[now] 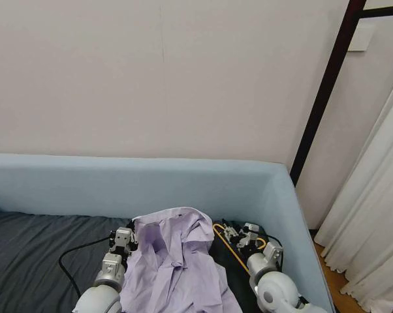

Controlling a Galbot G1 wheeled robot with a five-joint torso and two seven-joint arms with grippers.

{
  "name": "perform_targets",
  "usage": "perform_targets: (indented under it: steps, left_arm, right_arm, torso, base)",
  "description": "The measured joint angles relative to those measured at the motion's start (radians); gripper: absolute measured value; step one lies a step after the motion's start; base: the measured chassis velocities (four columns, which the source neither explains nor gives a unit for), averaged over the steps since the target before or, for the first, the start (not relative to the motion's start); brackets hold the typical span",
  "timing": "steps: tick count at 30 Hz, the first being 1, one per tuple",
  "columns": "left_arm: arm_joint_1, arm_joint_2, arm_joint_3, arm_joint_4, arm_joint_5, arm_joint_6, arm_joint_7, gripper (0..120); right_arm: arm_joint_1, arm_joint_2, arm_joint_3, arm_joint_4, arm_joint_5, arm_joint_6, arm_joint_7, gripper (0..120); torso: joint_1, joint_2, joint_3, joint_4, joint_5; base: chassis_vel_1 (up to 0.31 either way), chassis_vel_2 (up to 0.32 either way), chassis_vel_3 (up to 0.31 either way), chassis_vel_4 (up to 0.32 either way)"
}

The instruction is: Pick up the clothes from the sofa and hang them on the clothes hanger.

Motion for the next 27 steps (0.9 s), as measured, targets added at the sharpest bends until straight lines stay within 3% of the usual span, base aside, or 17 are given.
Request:
perform_targets:
  steps: [5, 9, 11, 17, 27]
  left_arm:
    - [-0.003, 0.005, 0.001, 0.001, -0.003, 0.0, 0.0, 0]
    - [-0.001, 0.021, -0.006, -0.007, -0.008, -0.002, 0.0, 0]
    - [0.001, 0.024, -0.009, -0.009, -0.008, -0.004, 0.0, 0]
    - [0.006, 0.039, -0.017, -0.021, -0.014, -0.008, 0.0, 0]
    - [-0.016, 0.056, 0.004, -0.023, -0.029, -0.007, -0.001, 0]
  right_arm:
    - [0.021, 0.006, 0.009, -0.07, -0.015, -0.123, 0.005, 76]
    - [0.058, 0.032, 0.041, -0.198, -0.083, -0.232, -0.096, 94]
    - [0.065, 0.036, 0.045, -0.231, -0.131, -0.245, -0.127, 98]
    - [0.101, 0.055, 0.057, -0.38, -0.354, -0.294, -0.239, 100]
    - [0.166, 0.106, 0.102, -0.576, -0.456, -0.34, -0.378, 100]
  torso:
    - [0.0, 0.0, 0.0, 0.0001, 0.0]
    - [0.0, 0.0, 0.0, 0.0003, 0.0001]
    - [0.0, 0.0, 0.0, 0.0004, 0.0]
    - [0.0, 0.0, 0.0, 0.0001, -0.0001]
    - [0.0, 0.0, 0.0, 0.0002, -0.0001]
  base:
    - [0.0, 0.0, 0.0, 0.0]
    - [0.0, 0.0, 0.0, 0.0]
    - [0.0, 0.0, 0.0, 0.0]
    - [0.0, 0.0, 0.0, 0.0]
    - [0.0, 0.0, 0.0, 0.0]
